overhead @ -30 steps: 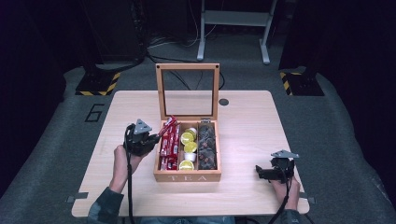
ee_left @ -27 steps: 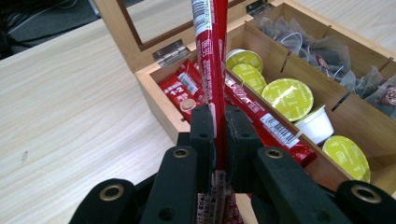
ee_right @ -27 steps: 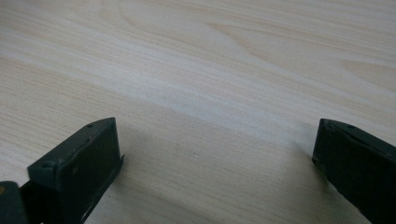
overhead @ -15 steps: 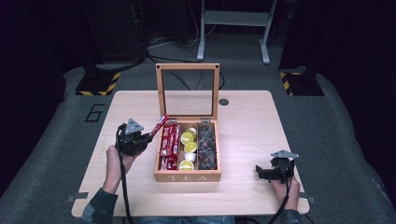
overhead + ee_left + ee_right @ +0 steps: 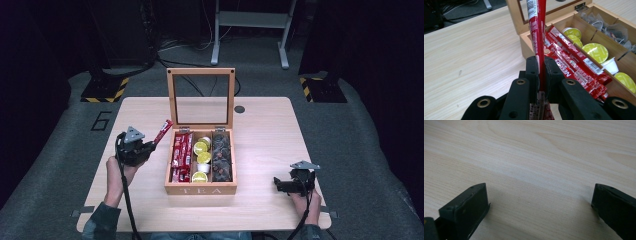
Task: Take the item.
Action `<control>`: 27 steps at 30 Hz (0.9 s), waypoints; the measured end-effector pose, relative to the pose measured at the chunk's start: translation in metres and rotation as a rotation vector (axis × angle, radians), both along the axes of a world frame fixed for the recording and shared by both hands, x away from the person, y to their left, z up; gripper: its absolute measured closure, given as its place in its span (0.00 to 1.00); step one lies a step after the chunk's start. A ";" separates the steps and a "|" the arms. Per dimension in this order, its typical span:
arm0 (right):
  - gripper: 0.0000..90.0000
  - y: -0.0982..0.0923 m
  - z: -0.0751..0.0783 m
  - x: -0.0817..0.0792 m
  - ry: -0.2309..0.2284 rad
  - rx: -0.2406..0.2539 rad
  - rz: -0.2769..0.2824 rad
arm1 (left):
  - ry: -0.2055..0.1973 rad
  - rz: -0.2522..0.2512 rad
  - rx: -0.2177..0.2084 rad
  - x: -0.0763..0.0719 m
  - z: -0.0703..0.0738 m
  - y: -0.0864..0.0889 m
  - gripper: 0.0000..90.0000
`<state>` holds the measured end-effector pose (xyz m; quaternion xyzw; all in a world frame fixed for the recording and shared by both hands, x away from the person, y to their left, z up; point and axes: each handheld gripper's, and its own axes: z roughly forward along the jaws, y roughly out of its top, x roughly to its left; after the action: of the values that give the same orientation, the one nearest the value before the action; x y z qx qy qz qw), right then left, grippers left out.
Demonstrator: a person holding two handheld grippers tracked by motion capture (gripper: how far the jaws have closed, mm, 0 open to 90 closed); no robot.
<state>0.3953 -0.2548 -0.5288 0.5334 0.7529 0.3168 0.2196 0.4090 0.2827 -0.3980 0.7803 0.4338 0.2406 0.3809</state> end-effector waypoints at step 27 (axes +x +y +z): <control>0.00 0.000 0.000 0.000 0.001 -0.001 0.000 | 0.017 0.119 -0.041 0.008 -0.009 0.043 0.92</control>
<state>0.3952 -0.2549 -0.5288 0.5334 0.7532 0.3162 0.2197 0.4175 0.3261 -0.4070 0.7472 0.4875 0.2475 0.3779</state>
